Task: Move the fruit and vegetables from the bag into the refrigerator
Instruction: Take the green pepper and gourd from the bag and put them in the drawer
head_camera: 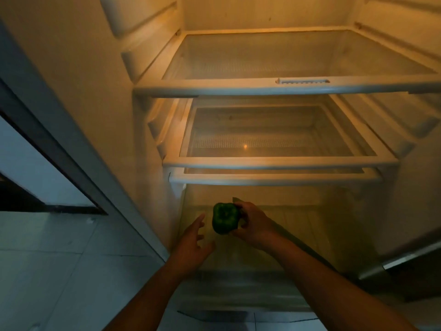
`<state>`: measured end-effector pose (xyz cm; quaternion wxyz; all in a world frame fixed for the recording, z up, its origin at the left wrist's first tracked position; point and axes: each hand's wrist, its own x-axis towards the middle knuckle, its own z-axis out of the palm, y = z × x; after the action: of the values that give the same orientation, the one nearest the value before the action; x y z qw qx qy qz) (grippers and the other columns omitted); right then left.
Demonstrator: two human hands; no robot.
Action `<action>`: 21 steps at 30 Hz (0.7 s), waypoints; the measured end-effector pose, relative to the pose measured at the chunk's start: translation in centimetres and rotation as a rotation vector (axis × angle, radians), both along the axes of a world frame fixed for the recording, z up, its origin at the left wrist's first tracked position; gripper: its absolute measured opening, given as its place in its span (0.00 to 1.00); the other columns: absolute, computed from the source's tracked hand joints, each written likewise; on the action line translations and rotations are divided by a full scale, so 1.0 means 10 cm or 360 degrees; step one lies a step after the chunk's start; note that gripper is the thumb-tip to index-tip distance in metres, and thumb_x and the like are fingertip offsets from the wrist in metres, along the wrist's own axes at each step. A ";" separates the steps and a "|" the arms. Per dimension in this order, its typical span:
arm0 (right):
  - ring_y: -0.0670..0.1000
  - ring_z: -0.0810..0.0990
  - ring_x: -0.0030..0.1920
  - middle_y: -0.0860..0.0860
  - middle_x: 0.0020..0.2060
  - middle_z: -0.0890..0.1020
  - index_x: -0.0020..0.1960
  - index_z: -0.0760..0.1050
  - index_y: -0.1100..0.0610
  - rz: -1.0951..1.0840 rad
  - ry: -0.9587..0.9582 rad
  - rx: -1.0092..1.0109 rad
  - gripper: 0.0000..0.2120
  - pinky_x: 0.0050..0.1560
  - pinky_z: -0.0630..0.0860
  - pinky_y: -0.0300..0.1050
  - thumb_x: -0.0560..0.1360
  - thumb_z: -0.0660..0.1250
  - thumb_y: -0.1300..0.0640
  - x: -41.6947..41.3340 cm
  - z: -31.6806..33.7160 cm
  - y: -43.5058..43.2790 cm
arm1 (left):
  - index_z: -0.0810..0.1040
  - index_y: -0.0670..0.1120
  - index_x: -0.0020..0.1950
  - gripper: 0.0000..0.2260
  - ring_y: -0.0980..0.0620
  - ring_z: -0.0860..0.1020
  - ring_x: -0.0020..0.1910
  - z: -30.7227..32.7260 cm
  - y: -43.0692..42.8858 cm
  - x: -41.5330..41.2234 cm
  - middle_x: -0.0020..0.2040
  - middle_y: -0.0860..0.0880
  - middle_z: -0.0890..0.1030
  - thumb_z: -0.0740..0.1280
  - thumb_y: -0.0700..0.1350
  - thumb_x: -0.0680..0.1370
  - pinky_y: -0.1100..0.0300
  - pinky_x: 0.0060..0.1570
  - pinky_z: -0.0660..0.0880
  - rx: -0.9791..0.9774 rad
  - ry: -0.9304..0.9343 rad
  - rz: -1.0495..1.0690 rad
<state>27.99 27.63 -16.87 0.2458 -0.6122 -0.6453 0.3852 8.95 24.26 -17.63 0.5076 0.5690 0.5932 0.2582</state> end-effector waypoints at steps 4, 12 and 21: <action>0.56 0.71 0.65 0.56 0.67 0.71 0.70 0.65 0.58 0.0092 -0.0144 0.0062 0.33 0.62 0.74 0.52 0.69 0.74 0.56 -0.15 -0.13 0.11 | 0.57 0.50 0.74 0.30 0.47 0.69 0.66 0.02 0.11 0.06 0.71 0.47 0.65 0.67 0.42 0.76 0.57 0.53 0.72 0.0023 0.0003 0.0043; 0.55 0.64 0.71 0.53 0.72 0.65 0.74 0.59 0.53 0.0136 -0.0326 0.0036 0.37 0.70 0.65 0.48 0.71 0.72 0.53 0.15 0.01 0.03 | 0.60 0.52 0.73 0.31 0.43 0.67 0.69 -0.06 0.35 0.20 0.73 0.48 0.62 0.70 0.48 0.74 0.43 0.63 0.71 0.0085 0.0123 0.0012; 0.55 0.67 0.69 0.55 0.70 0.67 0.73 0.62 0.53 -0.0057 -0.0730 -0.0448 0.35 0.66 0.64 0.45 0.71 0.72 0.50 1.01 -0.01 -0.36 | 0.60 0.50 0.74 0.36 0.45 0.66 0.69 -0.17 0.51 0.34 0.71 0.45 0.66 0.74 0.47 0.70 0.58 0.61 0.65 0.0169 0.0384 -0.0109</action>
<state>38.09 24.04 -16.95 0.0122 -0.7229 -0.6133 0.3179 12.31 29.34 -19.29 0.4105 0.6418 0.6157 0.2014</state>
